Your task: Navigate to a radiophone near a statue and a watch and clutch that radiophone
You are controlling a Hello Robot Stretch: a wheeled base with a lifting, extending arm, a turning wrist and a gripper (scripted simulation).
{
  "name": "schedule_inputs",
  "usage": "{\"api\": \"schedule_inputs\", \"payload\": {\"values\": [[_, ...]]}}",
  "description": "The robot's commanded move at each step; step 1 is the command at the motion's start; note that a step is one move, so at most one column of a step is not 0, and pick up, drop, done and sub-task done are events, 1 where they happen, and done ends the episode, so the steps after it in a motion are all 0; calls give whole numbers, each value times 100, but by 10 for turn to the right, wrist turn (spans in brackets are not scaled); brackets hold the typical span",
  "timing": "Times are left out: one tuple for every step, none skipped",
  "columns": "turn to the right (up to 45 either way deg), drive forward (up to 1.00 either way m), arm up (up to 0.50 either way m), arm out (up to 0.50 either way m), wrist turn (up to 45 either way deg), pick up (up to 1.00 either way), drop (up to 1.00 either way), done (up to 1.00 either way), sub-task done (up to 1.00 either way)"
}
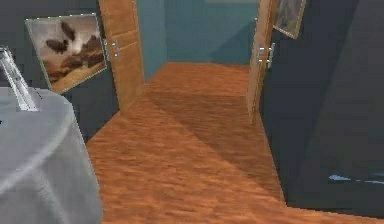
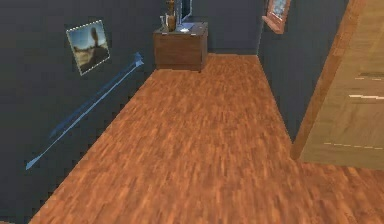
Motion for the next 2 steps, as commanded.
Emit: {"api": "schedule_inputs", "payload": {"values": [[-450, 0, 0, 0, 0, 0, 0, 0, 0], [450, 0, 0, 0, 0, 0, 0, 0, 0]]}}
